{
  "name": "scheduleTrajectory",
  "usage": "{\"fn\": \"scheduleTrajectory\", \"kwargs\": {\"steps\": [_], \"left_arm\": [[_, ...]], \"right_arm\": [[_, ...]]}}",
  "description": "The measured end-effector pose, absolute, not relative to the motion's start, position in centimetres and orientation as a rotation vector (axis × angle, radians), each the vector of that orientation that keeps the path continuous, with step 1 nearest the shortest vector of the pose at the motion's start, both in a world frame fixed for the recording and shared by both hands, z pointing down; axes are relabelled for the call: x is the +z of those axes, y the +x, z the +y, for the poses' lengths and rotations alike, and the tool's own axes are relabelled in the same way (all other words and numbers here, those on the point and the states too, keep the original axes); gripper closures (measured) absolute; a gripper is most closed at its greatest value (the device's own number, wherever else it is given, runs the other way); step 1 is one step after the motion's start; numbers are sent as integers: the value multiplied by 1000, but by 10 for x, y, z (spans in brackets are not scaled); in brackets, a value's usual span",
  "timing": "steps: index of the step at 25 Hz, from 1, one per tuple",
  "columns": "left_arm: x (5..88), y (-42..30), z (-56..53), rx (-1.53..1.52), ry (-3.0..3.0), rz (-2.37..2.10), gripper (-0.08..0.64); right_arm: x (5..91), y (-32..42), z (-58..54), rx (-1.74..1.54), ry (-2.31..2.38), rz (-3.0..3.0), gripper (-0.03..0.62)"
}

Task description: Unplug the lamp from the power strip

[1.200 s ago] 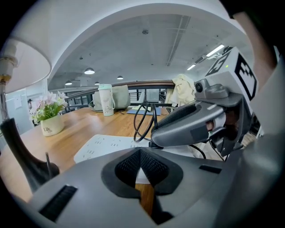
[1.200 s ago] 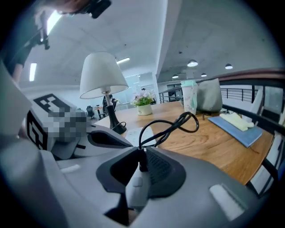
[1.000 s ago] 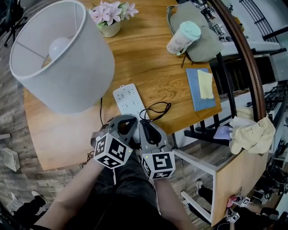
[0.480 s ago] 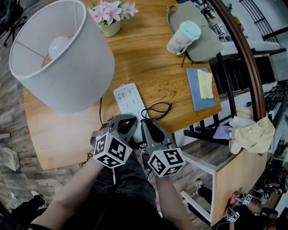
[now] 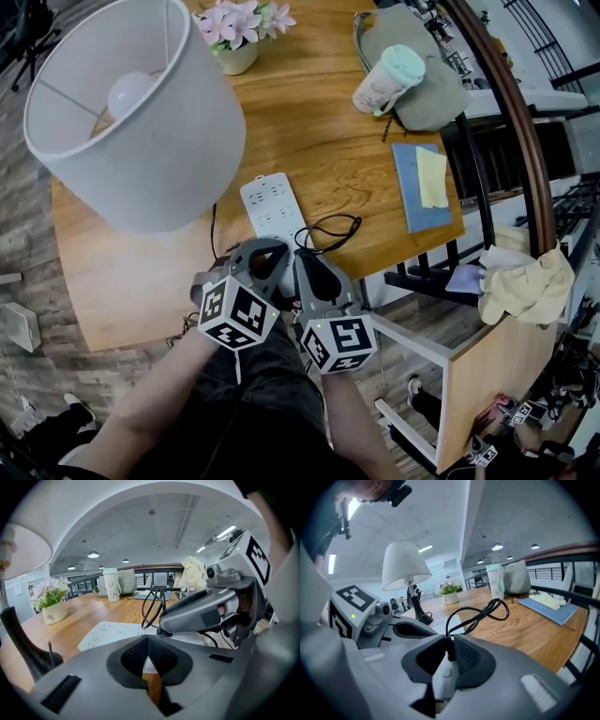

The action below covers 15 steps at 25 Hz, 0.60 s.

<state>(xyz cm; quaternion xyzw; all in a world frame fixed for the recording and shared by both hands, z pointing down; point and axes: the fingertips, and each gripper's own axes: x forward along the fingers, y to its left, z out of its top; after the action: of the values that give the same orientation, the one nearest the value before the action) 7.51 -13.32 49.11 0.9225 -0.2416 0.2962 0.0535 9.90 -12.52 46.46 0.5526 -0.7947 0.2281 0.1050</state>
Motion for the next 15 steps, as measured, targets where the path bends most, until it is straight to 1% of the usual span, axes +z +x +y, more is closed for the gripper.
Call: {"fn": "scheduleTrajectory", "kwargs": {"steps": [3, 8, 10, 15], "left_arm": [[491, 75, -133, 898, 2802, -737, 565], [490, 77, -135, 897, 2809, -742, 565], [491, 77, -135, 902, 2806, -747, 565], [491, 77, -136, 906, 2803, -756, 566]], "right_arm": [[465, 105, -127, 808, 1650, -2378, 529], [464, 110, -127, 928, 1670, -2405, 528], [464, 107, -127, 859, 1671, -2380, 529], [463, 96, -126, 498, 1673, -2235, 529]]}}
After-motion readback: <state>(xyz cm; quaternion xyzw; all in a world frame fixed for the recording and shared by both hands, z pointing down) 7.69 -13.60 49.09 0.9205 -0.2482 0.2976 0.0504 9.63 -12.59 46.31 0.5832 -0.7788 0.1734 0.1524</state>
